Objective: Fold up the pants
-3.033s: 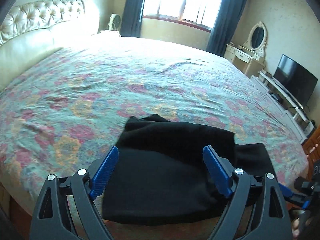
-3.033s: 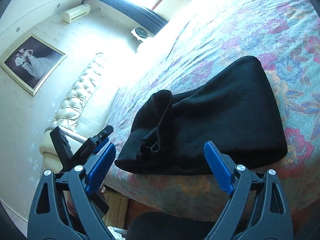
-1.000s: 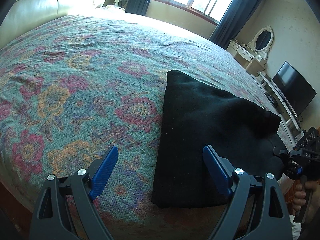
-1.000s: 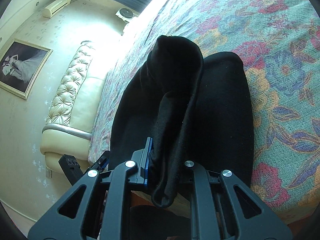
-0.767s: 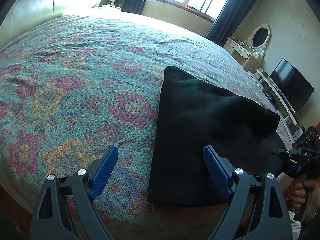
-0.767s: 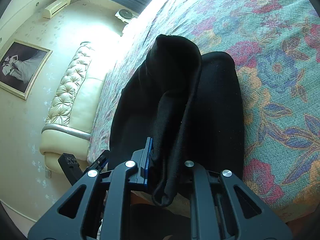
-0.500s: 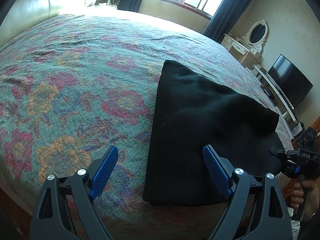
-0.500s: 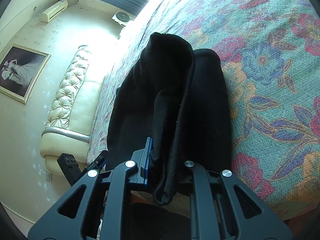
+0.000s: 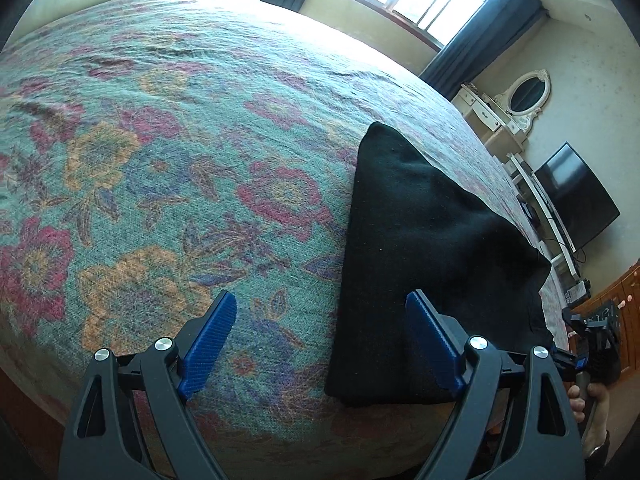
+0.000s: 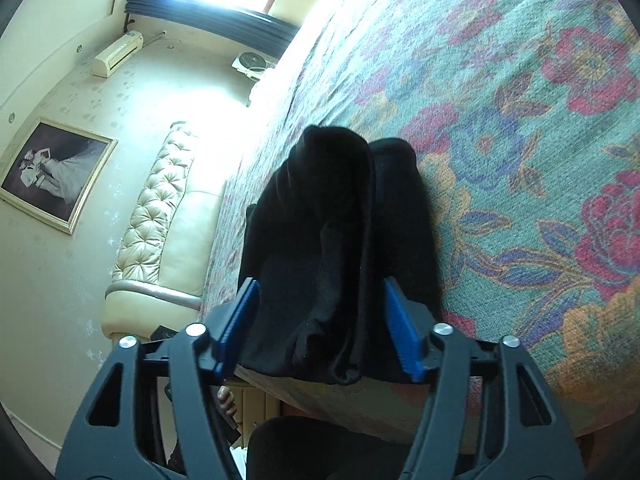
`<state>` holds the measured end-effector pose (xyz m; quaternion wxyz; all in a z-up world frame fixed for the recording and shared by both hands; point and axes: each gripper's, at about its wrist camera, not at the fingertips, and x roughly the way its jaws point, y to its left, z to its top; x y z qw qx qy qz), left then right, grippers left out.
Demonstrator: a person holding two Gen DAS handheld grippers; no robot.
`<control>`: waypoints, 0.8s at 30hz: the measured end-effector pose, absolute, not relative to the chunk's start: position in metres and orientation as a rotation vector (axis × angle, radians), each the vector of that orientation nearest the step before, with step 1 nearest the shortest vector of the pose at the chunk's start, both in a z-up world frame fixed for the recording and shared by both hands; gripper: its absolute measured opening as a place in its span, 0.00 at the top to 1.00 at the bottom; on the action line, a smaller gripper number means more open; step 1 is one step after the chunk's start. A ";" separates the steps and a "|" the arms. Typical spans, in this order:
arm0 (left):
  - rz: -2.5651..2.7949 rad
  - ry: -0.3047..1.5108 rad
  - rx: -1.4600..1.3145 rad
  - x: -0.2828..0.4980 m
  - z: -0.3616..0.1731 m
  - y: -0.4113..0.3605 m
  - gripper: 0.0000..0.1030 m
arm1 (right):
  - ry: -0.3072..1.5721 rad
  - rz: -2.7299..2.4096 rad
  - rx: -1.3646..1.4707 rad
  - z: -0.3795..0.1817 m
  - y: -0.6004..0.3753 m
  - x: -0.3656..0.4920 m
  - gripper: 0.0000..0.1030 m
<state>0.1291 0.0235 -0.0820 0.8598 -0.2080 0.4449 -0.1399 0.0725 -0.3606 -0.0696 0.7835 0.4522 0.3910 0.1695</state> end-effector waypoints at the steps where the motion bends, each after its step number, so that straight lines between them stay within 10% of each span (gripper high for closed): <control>1: -0.283 0.940 -0.463 0.130 -0.085 0.030 0.17 | 0.851 0.331 0.960 -0.066 -0.365 0.068 0.21; 14: -0.284 0.943 -0.545 0.125 -0.092 0.040 0.17 | 0.900 0.329 1.032 -0.107 -0.339 0.053 0.19; 19: -0.285 0.948 -0.547 0.122 -0.092 0.038 0.17 | 0.932 0.304 0.929 -0.098 -0.337 0.061 0.53; 24: -0.283 0.953 -0.576 0.113 -0.091 0.033 0.16 | 0.925 0.326 0.918 -0.094 -0.348 0.067 0.60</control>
